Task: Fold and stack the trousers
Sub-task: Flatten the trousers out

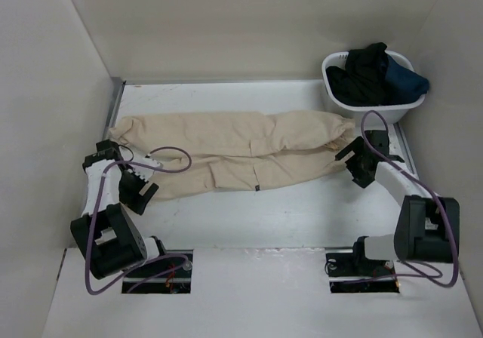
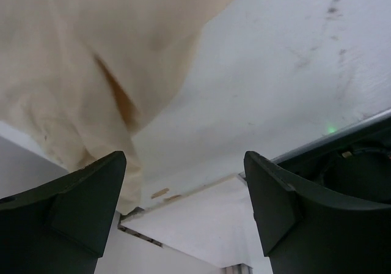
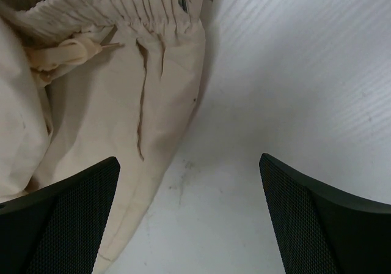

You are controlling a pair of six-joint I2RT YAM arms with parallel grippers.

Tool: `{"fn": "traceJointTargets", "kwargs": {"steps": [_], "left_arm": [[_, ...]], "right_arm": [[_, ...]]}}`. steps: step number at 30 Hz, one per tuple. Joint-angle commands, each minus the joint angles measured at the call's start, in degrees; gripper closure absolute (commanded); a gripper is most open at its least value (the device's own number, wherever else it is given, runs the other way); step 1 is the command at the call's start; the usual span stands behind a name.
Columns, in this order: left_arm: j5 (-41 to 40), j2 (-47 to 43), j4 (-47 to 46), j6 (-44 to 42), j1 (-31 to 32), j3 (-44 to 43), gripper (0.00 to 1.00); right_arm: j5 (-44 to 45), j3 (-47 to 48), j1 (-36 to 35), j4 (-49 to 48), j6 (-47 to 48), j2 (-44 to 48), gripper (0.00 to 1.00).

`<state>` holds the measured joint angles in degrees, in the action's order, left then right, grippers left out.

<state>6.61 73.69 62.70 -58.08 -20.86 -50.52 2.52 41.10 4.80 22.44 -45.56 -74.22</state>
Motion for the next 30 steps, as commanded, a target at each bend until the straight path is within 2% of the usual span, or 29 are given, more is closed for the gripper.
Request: {"fn": "traceJointTargets", "kwargs": {"steps": [1,5,6,7,9,12,15,17,19,23,24,26,28,30], "left_arm": [[-1.5,0.9,-4.8,-1.1,-3.9,-1.9,0.20],[-4.6,2.8,-7.3,-1.3,-4.7,-2.0,0.21],[-4.6,2.9,-7.2,-1.4,-4.4,-2.2,0.21],[-4.5,2.9,-7.2,-1.4,-4.0,-2.2,0.22],[-3.9,2.4,-5.1,-1.3,-3.3,-2.8,0.23],[-1.1,2.2,0.7,-2.7,-3.0,-3.9,0.21],[-7.0,3.5,-2.5,-3.4,-2.4,-2.1,0.23],[-8.3,5.0,-5.5,-2.8,-3.3,-3.6,0.30],[-8.6,7.5,-7.4,-1.9,-5.5,-5.9,0.43],[-7.8,12.6,-6.3,-0.5,-8.1,-8.8,0.66],[-7.1,13.0,-5.7,-0.5,-8.5,-9.7,0.75],[-6.7,13.1,-5.1,-0.4,-9.6,-10.9,0.91],[-6.2,11.8,-4.3,-1.1,-10.4,-12.1,0.98],[-4.0,10.2,-1.5,-1.9,-10.6,-12.9,0.98]], "right_arm": [[0.8,3.7,-0.4,-9.2,-1.5,-4.7,0.00],[2.0,7.1,-0.4,-10.3,-1.5,-11.4,0.00],[1.7,7.7,-0.4,-10.5,-1.5,-13.0,0.03],[1.3,8.1,-0.4,-11.1,-1.7,-14.5,0.12],[0.6,8.1,0.3,-12.2,-2.5,-15.8,0.23],[-0.6,7.3,1.3,-13.6,-3.0,-16.5,0.31],[-1.5,6.8,1.6,-14.6,-2.7,-18.1,0.43],[-2.3,6.4,2.0,-15.6,-3.0,-18.9,0.52],[-3.1,5.9,2.2,-16.7,-3.4,-19.8,0.63],[-3.8,5.4,2.7,-17.3,-4.3,-20.6,0.97],[-3.8,5.0,2.7,-17.3,-4.3,-20.1,1.00],[-3.8,4.2,2.8,-17.3,-3.6,-17.0,1.00],[-3.8,3.3,2.8,-16.6,-2.1,-12.7,1.00],[-3.6,2.7,3.0,-15.2,-0.2,-8.2,1.00]]}}
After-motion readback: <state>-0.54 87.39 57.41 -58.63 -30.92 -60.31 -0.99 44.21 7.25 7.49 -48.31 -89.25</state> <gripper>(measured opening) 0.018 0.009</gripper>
